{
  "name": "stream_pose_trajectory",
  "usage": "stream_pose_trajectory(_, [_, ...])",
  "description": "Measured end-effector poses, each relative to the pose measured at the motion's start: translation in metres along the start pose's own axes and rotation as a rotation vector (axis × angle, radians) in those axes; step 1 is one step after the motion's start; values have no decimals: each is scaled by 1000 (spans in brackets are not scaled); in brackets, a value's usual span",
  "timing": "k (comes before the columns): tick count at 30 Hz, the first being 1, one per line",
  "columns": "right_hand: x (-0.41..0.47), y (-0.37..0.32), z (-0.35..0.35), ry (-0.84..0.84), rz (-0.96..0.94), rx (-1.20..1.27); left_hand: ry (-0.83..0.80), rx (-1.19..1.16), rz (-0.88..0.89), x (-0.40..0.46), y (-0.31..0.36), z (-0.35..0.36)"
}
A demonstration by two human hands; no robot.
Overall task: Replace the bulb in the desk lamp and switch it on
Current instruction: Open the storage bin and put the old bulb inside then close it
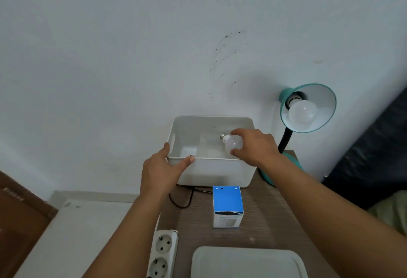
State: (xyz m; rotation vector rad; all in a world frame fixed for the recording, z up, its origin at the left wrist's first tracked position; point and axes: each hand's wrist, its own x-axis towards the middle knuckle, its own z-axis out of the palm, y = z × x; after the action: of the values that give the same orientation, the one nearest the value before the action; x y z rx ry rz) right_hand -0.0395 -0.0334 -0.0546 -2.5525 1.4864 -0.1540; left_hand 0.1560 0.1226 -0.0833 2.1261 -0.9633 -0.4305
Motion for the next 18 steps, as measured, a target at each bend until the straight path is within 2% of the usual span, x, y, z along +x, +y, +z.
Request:
stream_pose_trajectory(5, [-32,9,-9,205,-49,108,-21,-65,72,-11,2,-10])
stream_pose_trajectory(8, [-62,24,-12,295,-28,224,50,-47,80,-23,0,-16])
stream_pose_trajectory(13, [-122,51,-1,252,7,388,91,-62,140,-69,-5,-15])
stream_pose_trajectory(18, [-181,78,27,142,60,425,30,-52,189,-131,-10,3])
